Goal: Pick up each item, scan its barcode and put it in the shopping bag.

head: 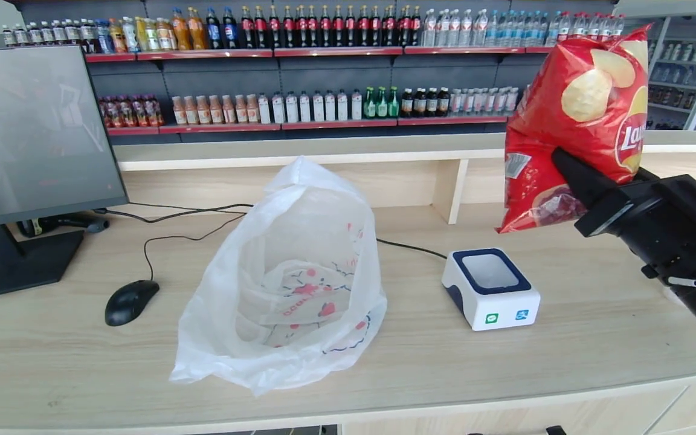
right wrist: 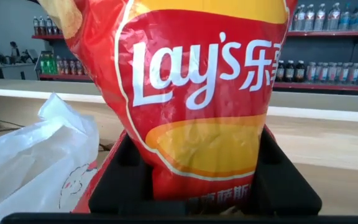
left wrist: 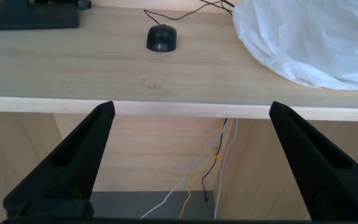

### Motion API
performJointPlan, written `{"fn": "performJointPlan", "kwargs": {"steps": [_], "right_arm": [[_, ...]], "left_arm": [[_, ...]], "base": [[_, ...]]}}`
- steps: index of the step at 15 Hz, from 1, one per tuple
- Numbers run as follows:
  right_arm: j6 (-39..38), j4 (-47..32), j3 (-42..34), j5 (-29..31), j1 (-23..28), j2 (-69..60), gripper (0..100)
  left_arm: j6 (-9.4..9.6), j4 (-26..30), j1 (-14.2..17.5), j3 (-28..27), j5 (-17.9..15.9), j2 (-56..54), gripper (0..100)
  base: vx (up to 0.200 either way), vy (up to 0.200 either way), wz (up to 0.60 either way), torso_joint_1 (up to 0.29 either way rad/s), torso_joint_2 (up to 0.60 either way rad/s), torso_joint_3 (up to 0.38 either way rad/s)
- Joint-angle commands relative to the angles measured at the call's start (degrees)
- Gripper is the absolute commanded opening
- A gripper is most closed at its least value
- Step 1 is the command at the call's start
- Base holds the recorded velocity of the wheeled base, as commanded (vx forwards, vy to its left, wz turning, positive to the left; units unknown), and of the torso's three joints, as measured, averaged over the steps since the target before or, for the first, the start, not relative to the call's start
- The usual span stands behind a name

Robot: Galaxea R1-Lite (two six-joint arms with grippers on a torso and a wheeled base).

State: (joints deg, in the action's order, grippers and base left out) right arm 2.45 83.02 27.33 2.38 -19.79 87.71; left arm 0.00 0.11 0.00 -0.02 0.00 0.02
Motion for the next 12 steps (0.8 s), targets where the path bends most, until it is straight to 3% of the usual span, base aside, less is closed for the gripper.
{"fn": "performJointPlan", "kwargs": {"steps": [1,12], "right_arm": [[0.27,-0.14,-0.26,0.0,1.68,0.0,0],[0.36,-0.14,-4.39,0.0,1.33,-4.57,0]], "left_arm": [[0.0,-0.02,0.0,0.02,0.0,-0.02,100],[-0.53,-0.02,0.09,-0.06,0.0,-0.02,100]], "base": [[0.0,0.2,0.0,-0.012,-0.01,0.007],[0.0,0.2,0.0,0.005,0.0,0.003]]}}
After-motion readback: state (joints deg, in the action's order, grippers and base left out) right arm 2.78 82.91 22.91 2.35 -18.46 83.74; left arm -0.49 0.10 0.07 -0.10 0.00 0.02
